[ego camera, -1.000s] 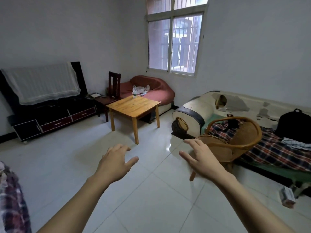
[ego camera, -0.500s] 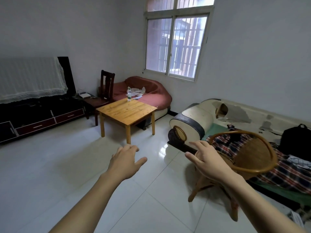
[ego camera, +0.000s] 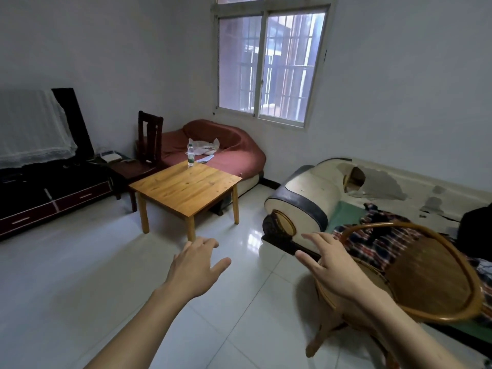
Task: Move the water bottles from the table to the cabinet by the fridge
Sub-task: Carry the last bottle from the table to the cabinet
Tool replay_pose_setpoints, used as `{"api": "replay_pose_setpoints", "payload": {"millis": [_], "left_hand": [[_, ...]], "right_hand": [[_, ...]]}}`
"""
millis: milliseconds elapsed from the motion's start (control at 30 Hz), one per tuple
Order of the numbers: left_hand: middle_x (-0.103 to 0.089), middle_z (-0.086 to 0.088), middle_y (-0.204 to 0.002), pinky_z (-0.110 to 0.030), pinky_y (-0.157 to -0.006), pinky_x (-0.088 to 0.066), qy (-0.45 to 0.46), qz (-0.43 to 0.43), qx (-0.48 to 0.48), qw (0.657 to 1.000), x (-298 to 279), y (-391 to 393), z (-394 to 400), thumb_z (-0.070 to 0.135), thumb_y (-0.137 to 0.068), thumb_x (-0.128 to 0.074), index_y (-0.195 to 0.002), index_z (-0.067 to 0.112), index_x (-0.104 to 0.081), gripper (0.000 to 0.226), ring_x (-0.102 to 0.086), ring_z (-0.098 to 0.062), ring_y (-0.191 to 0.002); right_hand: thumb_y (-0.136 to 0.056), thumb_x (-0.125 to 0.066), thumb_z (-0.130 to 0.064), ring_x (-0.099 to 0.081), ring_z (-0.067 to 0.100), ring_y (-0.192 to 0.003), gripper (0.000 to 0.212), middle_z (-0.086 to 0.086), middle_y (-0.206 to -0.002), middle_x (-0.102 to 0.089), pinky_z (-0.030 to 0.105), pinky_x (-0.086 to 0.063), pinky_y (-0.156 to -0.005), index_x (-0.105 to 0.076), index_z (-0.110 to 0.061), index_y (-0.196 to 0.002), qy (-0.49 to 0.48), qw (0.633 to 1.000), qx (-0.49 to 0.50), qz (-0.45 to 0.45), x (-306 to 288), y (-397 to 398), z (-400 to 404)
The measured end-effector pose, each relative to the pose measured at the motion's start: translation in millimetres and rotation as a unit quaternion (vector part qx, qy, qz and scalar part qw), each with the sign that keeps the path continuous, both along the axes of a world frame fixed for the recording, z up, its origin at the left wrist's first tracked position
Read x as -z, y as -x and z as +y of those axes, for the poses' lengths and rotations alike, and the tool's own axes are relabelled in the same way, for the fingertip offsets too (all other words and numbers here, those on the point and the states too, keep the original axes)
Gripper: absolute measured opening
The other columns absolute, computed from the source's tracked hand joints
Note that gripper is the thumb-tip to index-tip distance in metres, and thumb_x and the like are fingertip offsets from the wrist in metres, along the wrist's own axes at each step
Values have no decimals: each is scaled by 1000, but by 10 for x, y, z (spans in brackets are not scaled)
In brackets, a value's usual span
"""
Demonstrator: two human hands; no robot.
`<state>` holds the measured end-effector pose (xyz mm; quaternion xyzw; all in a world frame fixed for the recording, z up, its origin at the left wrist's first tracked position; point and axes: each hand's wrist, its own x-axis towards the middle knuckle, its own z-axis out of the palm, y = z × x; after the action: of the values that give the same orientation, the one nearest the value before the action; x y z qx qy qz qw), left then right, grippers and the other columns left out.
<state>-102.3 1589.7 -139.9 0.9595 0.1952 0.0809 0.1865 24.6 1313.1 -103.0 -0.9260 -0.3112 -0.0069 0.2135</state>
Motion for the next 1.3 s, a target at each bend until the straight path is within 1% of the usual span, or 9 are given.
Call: {"api": "replay_pose_setpoints", "payload": {"millis": [200,433,533,667,733,833,900,1000,1300], "left_hand": [[-48,7,-142,-40,-101,-45,-20,12,-3,1000,-50,-1147,245,63,-92,-48,-135,28,-50,55,-44,-16,-126],[-52,7,-136,-38,-103,-44,-12,-15,-18,1000,-283,-2421,590,59,-92,-52,-135,26,-52,54,-45,-14,-125],[-52,7,-136,-34,-103,-44,7,-9,-24,1000,-201,-2821,750,60,-92,-52,-135,26,-52,54,-45,-13,-126],[-50,8,-138,-33,-103,-43,27,-5,-24,999,-37,-3380,1039,59,-92,-53,-136,27,-51,54,-45,-12,-126],[-50,8,-138,-34,-104,-43,36,-12,-21,999,56,-3685,1231,59,-92,-54,-135,28,-51,53,-45,-12,-126],[-50,9,-137,-32,-101,-45,48,-24,-16,998,157,-4167,1556,59,-91,-54,-133,29,-51,52,-46,-11,-124],[-50,9,-136,-31,-98,-46,56,-30,-11,998,173,-4505,1804,59,-91,-54,-133,29,-51,52,-45,-11,-123],[-51,7,-133,-33,-97,-48,70,-44,-10,997,108,-5042,2207,59,-90,-54,-131,27,-53,52,-47,-12,-120],[-51,6,-131,-30,-96,-47,80,-29,-1,996,206,-6302,2980,56,-91,-56,-129,26,-54,49,-48,-13,-117]], "right_hand": [[-82,-33,-75,-45,18,-129,76,-4,-140,-50,43,-42,-107,-47,-29,-140,-49,998,-8,25,221,-1204,393],[-86,-39,-70,-46,18,-126,66,-6,-137,-52,40,-41,-106,-49,-30,-138,-57,997,-17,43,103,-2583,759],[-94,-51,-53,-44,17,-129,51,-5,-138,-51,31,-36,-106,-49,-27,-139,-64,997,-25,39,82,-2977,917],[-95,-56,-46,-46,17,-127,45,-3,-134,-53,22,-31,-97,-53,-24,-135,-53,997,-26,40,128,-3521,1199],[-93,-54,-52,-44,18,-130,52,-3,-138,-51,24,-32,-104,-53,-24,-136,-42,998,-19,47,179,-3815,1367],[-78,-38,-81,-46,21,-130,77,-5,-139,-51,41,-39,-109,-50,-31,-136,-28,999,-9,41,238,-4250,1669],[-79,-35,-79,-47,21,-129,74,-7,-139,-51,47,-41,-106,-50,-33,-135,-18,999,0,33,220,-4560,1891],[-87,-44,-68,-47,19,-130,62,-6,-139,-51,42,-40,-108,-50,-30,-136,-15,1000,3,16,48,-5027,2239],[-82,-33,-76,-49,16,-128,74,-7,-142,-51,29,-40,-105,-50,-31,-138,1,1000,21,24,230,-6218,3036]]}}
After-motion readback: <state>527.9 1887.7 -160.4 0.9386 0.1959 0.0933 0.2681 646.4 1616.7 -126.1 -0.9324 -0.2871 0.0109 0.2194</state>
